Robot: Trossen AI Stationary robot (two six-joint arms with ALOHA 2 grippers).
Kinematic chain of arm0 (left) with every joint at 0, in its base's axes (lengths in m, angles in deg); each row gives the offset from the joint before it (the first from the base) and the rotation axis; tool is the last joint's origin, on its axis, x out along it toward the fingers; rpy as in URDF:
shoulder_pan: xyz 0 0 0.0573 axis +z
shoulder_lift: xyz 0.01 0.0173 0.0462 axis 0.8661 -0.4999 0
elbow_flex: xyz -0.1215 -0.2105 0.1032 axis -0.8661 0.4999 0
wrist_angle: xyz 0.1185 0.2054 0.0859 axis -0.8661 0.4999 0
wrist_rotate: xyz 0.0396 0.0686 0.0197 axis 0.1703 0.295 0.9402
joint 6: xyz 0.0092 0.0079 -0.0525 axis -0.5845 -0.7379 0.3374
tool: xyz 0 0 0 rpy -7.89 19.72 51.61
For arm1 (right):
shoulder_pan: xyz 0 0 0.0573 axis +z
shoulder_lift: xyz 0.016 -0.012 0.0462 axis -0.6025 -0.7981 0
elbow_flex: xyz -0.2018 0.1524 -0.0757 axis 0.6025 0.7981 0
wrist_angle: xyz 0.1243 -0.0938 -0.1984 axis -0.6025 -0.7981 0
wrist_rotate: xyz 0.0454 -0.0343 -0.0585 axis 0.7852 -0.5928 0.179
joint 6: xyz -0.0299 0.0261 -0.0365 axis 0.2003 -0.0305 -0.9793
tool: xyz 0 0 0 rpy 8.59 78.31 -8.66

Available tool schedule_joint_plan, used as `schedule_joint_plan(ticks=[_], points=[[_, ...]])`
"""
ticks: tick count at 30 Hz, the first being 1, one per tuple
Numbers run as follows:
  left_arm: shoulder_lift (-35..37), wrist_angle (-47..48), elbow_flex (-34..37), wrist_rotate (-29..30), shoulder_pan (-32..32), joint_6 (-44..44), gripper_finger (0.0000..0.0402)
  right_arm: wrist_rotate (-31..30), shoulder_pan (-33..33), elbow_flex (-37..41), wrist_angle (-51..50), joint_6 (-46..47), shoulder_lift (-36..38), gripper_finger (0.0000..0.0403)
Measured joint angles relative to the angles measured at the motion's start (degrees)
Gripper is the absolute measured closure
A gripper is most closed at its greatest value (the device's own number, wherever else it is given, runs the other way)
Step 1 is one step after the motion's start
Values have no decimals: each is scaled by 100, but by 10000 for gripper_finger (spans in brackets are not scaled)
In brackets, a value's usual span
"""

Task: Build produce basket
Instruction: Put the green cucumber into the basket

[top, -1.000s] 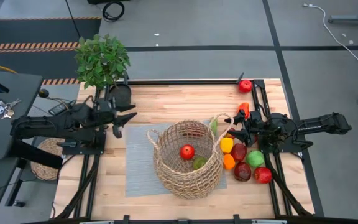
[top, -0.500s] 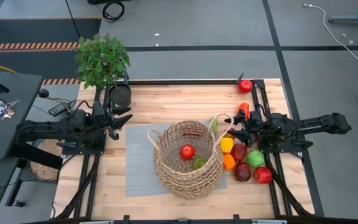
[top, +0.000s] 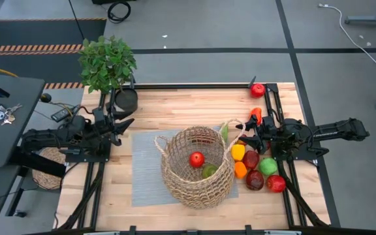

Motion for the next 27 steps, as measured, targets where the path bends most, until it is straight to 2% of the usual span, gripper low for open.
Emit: schedule_joint_plan(ticks=[15, 27], points=[[675, 638, 0, 133, 0, -27, 241, 1, -1, 0, 0, 0, 0, 90], [658, 837, -2, 189, 0, 35, 241, 0, 0, 0, 0, 0, 1, 90]])
